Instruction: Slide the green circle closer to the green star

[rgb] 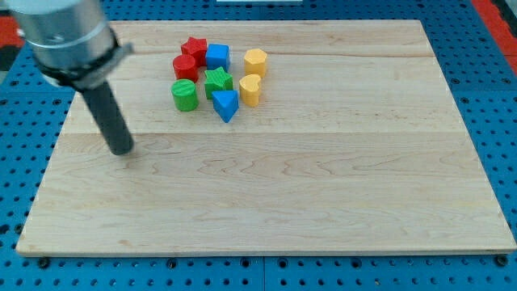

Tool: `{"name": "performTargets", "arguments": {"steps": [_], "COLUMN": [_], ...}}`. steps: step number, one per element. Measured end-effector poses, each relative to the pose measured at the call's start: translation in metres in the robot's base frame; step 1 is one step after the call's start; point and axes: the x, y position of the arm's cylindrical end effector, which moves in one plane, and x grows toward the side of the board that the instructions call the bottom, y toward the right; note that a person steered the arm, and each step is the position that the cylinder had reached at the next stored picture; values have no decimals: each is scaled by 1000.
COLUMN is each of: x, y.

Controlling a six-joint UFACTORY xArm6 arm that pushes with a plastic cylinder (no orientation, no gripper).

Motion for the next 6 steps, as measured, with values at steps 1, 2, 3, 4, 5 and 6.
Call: {"name": "performTargets", "arguments": {"steps": [1,2,3,4,5,6], "x": [-43,-72,-68,-57,-57,-57], "y": [-34,-23,5,56,93,118]}}
